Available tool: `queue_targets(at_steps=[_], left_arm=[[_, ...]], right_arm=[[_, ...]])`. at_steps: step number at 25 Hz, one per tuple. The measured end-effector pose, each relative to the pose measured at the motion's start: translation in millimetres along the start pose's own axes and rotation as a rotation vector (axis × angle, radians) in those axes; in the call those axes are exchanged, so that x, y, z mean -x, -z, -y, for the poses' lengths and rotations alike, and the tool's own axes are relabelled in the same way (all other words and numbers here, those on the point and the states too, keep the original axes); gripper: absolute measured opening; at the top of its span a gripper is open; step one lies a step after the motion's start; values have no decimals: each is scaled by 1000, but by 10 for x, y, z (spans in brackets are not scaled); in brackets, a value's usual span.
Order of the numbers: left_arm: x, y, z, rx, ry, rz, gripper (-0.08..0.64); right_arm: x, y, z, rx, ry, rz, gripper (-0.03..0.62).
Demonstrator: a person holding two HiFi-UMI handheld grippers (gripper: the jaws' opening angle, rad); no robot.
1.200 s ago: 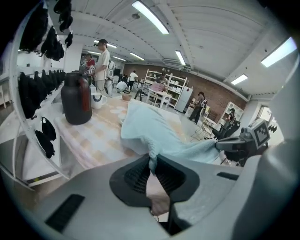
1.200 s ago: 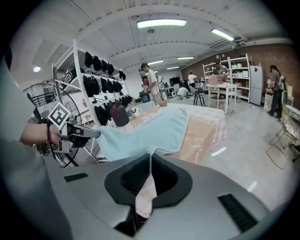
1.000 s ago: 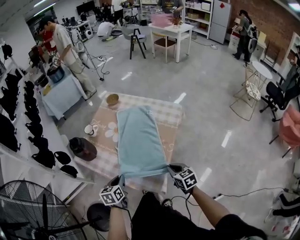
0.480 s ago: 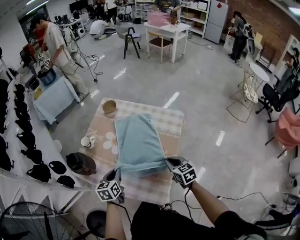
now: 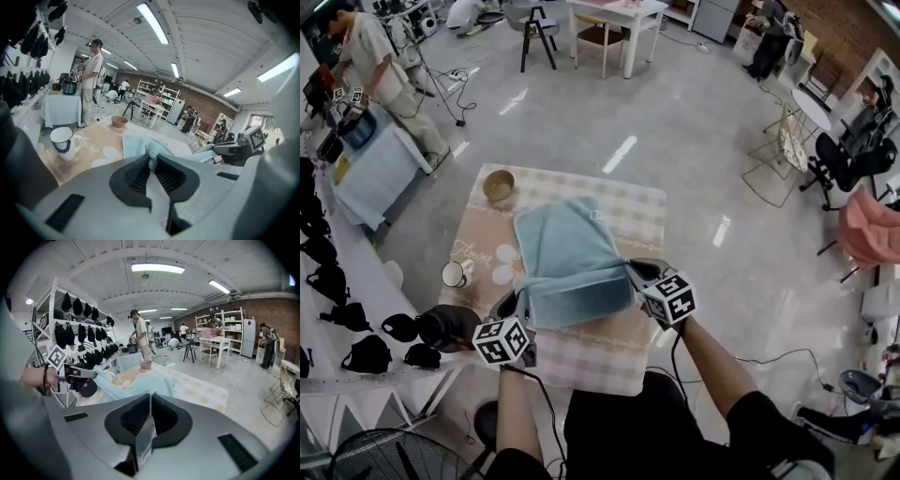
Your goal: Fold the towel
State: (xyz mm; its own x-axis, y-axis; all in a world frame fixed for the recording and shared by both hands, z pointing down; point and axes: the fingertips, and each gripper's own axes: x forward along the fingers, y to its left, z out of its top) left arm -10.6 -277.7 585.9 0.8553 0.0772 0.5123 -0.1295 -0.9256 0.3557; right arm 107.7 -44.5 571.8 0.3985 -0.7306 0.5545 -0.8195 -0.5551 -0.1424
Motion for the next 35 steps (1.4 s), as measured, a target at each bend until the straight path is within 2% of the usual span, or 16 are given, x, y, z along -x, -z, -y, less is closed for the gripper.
queue_targets(at_steps=[6,10,18,25,30,35], left_arm=[[-375,-342,-58,18,16,10,36],[-650,-507,-179,14,0,21,35],[-1270,-601,-490,25,-45,-5,37],[-1608,-704,-757,16,-72,-43,37],[-1821,-825,-877,15,-82,-54,37],[-2095,-810,-964,-27,-110,-98,37]], right_arm=[[-247,-271,314,-8,12,0,14],[-501,-471,472,13,-8,14,14],[-1169,-547,850,15,-43,-18,14],[-1609,-640,1003,2,-81,-53,14],[-1846,-733,1124,-37,-70,-90,14],[-2104,-708,1284,-60,-31,-156,14]])
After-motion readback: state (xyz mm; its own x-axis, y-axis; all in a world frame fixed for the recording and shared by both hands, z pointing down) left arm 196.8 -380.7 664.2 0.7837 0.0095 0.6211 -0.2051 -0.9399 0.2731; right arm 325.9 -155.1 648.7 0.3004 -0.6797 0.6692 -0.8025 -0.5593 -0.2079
